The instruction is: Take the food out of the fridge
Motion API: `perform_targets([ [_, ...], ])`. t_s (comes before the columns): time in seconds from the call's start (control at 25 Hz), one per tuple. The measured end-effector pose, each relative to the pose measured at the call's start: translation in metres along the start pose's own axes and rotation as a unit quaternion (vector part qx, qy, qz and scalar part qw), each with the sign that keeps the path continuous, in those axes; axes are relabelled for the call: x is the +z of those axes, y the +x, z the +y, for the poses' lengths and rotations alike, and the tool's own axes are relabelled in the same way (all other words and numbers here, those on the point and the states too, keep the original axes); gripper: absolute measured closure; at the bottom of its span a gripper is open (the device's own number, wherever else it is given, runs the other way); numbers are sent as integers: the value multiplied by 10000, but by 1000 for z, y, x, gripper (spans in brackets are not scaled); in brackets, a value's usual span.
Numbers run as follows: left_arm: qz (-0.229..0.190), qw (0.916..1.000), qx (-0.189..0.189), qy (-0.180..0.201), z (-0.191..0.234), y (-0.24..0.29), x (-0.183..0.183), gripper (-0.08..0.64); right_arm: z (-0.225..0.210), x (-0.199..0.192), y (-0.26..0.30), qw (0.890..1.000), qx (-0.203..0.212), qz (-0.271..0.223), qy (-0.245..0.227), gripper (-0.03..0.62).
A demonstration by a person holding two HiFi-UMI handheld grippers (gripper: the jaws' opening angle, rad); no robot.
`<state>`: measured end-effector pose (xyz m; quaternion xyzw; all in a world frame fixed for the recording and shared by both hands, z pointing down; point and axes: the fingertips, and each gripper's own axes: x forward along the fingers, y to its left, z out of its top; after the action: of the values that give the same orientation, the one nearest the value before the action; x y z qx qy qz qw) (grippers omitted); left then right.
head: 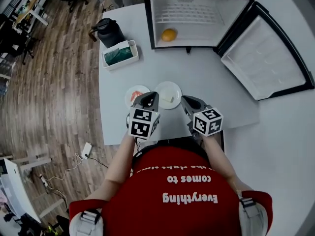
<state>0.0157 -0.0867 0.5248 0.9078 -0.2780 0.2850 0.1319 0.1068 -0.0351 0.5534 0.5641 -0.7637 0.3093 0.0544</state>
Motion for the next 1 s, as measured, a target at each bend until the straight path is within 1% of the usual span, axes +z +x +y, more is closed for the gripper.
perform_targets([
  [0.2, 38, 9991, -293, 289, -19, 16, 13, 560, -3, 14, -3, 9998, 36, -191, -17, 581],
  [0.48, -45, 9985, -404, 353, -23, 35, 36, 560, -13, 31, 6, 9997, 184, -101, -117, 581],
  [0.6, -69, 9986, -417, 328, -17, 43, 44, 560, -18, 46, 18, 9989, 279, -33, -364, 581],
  [0.72, -116, 9987, -410, 268, -10, 51, 53, 560, -23, 67, 30, 9965, 407, 0, -732, 581],
  [1.0, -299, 9991, -287, 69, 20, 78, 81, 560, -42, 117, 69, 9857, 544, 189, -1585, 580],
])
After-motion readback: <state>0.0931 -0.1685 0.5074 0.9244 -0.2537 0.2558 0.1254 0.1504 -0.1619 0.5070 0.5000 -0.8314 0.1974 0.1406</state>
